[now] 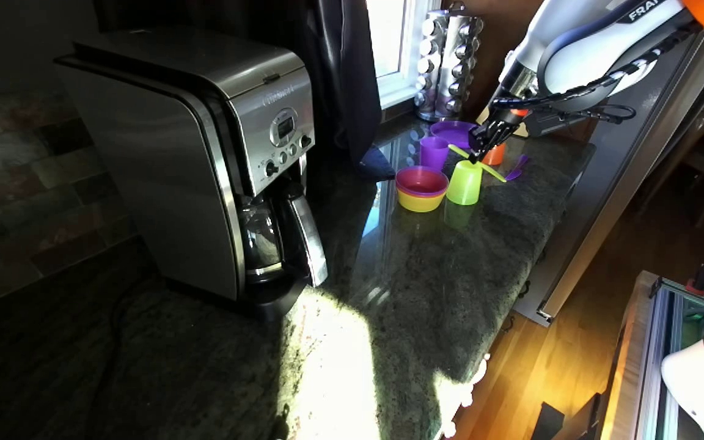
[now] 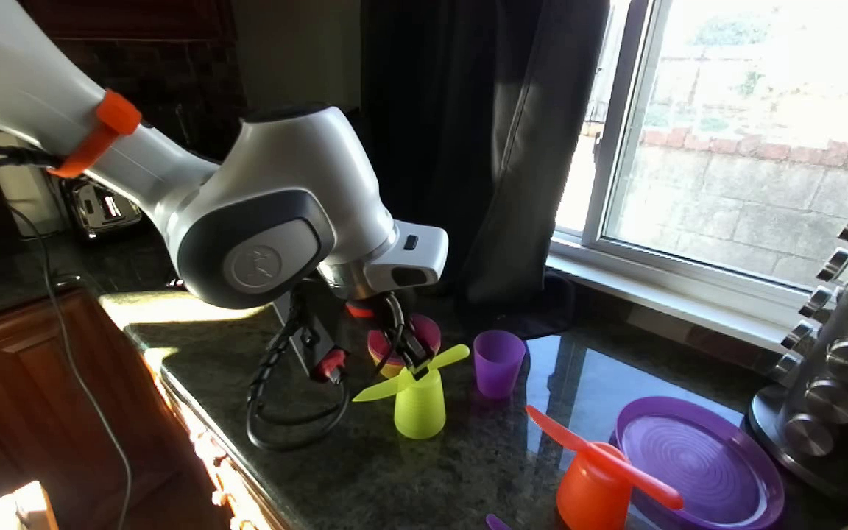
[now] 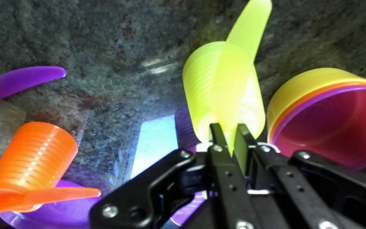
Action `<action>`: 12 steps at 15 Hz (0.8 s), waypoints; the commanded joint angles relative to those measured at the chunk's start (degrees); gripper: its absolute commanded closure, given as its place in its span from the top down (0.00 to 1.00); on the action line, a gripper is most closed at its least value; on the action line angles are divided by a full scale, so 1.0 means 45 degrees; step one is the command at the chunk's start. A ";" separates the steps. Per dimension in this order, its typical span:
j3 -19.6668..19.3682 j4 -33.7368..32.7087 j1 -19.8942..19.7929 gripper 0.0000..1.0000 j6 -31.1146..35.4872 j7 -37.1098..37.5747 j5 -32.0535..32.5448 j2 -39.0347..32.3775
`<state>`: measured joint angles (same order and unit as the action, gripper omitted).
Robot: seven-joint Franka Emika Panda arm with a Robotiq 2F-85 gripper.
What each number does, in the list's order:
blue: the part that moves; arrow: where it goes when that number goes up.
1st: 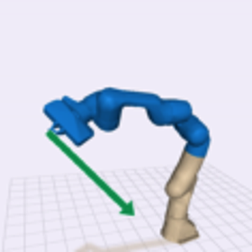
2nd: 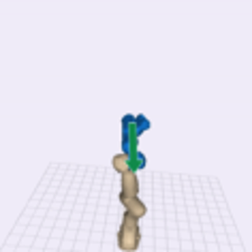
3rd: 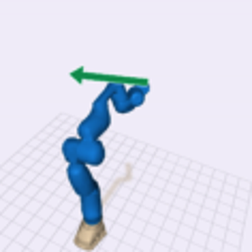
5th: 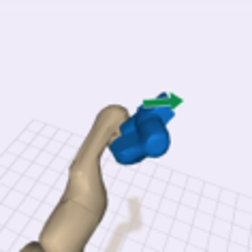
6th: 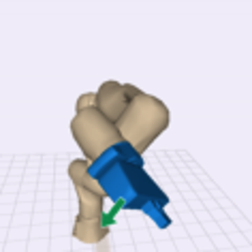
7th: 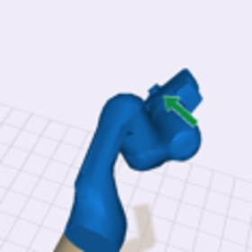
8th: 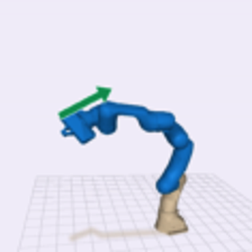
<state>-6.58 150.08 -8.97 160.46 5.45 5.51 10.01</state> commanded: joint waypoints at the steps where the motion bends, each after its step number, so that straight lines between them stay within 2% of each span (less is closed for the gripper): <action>1: 0.0159 0.0108 -0.0202 0.22 0.0212 0.0384 0.0205 -0.0052; 2: 0.0160 0.0095 -0.0204 0.24 0.0211 0.0405 0.0206 -0.0079; 3: 0.0164 0.0080 -0.0211 0.30 0.0220 0.0434 0.0220 -0.0109; 5: 0.0166 0.0060 -0.0215 0.28 0.0228 0.0480 0.0231 -0.0161; 6: 0.0167 0.0053 -0.0217 0.38 0.0231 0.0508 0.0239 -0.0182; 7: 0.0169 0.0055 -0.0215 0.39 0.0231 0.0532 0.0244 -0.0191; 10: 0.0168 0.0077 -0.0207 0.57 0.0246 0.0575 0.0244 -0.0168; 11: 0.0165 0.0096 -0.0202 0.69 0.0262 0.0573 0.0235 -0.0135; 12: 0.0159 0.0110 -0.0186 0.77 0.0239 0.0547 0.0205 -0.0095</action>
<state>-6.58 150.03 -9.00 160.46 6.48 5.51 9.43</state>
